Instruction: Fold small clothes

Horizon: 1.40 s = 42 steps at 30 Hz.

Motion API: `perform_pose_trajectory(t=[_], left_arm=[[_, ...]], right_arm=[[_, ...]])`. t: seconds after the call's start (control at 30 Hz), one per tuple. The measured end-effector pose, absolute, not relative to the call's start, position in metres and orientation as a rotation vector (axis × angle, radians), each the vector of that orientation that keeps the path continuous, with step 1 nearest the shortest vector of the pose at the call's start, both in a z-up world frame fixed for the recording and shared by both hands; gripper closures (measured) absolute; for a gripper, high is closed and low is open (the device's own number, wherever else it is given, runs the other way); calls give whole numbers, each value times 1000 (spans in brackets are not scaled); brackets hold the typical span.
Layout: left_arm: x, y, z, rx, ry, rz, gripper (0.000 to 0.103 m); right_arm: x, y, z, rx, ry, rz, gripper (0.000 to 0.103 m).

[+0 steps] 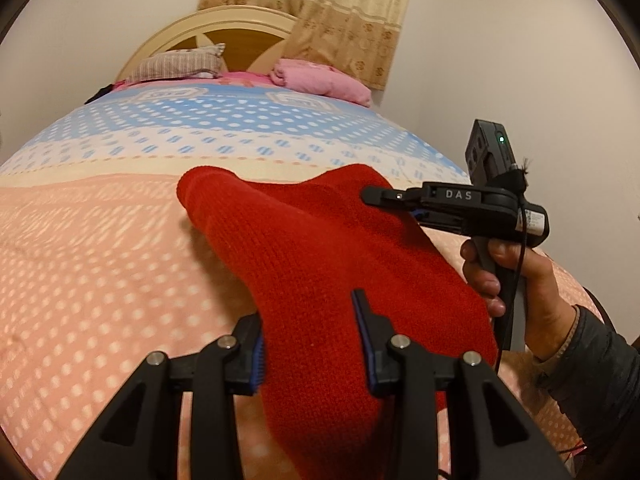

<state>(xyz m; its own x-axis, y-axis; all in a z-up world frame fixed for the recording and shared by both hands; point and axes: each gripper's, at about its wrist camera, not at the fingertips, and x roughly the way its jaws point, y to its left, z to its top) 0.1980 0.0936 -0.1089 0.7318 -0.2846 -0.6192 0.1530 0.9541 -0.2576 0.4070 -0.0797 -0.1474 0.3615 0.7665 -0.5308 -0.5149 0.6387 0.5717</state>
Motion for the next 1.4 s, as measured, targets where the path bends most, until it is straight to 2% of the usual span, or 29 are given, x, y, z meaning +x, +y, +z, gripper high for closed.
perform_pose_trajectory(t=[0.67,1.4], left_arm=[[149,159,-114,-227,696,-82,65],[131,172,-143,-270,735,-65,65]], right_arm=[[384,33,-150,282,907,997,81],[394,51,-175,290,970,988,81]])
